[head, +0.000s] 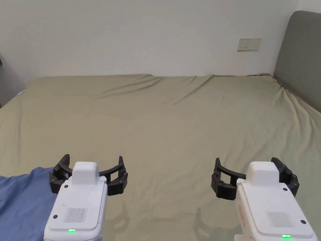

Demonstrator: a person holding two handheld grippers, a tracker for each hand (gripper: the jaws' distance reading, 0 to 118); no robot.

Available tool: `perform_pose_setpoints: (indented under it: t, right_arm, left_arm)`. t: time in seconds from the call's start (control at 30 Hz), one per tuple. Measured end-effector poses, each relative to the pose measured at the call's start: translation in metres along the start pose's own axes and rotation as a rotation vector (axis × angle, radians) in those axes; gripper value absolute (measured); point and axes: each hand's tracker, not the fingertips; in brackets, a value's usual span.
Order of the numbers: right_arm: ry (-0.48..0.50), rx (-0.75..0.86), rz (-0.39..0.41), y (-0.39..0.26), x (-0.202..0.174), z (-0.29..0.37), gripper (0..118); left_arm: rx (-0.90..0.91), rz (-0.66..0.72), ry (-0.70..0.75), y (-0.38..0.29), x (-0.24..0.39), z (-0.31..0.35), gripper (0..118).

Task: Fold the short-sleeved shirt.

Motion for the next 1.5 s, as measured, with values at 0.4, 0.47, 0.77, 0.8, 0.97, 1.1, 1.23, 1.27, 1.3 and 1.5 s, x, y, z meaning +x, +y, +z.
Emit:
perform_pose_setpoints:
  t: [0.4, 0.47, 0.77, 0.8, 0.97, 1.1, 1.23, 1.27, 1.3, 1.5]
  right_arm:
    - [-0.001, 0.009, 0.006, 0.003, 0.000, 0.002, 118]
    - [-0.002, 0.009, 0.006, 0.004, 0.000, 0.002, 118]
    - [-0.010, 0.002, 0.033, 0.006, 0.000, 0.003, 114]
    - [-0.017, 0.001, 0.043, 0.007, -0.001, 0.004, 105]
    - [-0.027, -0.015, 0.059, 0.007, -0.001, 0.002, 25]
    - [-0.024, -0.026, 0.040, 0.005, -0.001, -0.003, 1]
    - [0.010, -0.030, 0.030, 0.005, -0.009, -0.009, 1]
    - [0.031, -0.033, 0.031, 0.007, -0.015, -0.011, 1]
    - [0.054, -0.028, 0.032, 0.008, -0.022, -0.015, 1]
    - [0.259, 0.010, 0.044, 0.017, -0.092, -0.033, 1]
  left_arm:
    - [0.025, -0.023, -0.002, 0.004, 0.000, 0.002, 118]
    - [0.026, -0.029, -0.004, 0.005, 0.000, 0.002, 118]
    - [0.012, 0.018, -0.009, 0.006, 0.001, 0.002, 114]
    - [0.011, 0.032, -0.010, 0.006, 0.001, 0.003, 105]
    - [-0.009, 0.069, -0.028, 0.006, 0.002, 0.003, 15]
    - [-0.004, 0.055, -0.036, 0.003, 0.004, 0.005, 0]
    - [-0.015, 0.069, -0.023, 0.003, -0.008, 0.005, 0]
    - [-0.020, 0.071, -0.006, 0.002, -0.014, 0.006, 0]
    - [-0.024, 0.065, 0.026, 0.000, -0.021, 0.008, 0]
    - [-0.066, 0.050, 0.194, -0.015, -0.094, 0.031, 0]
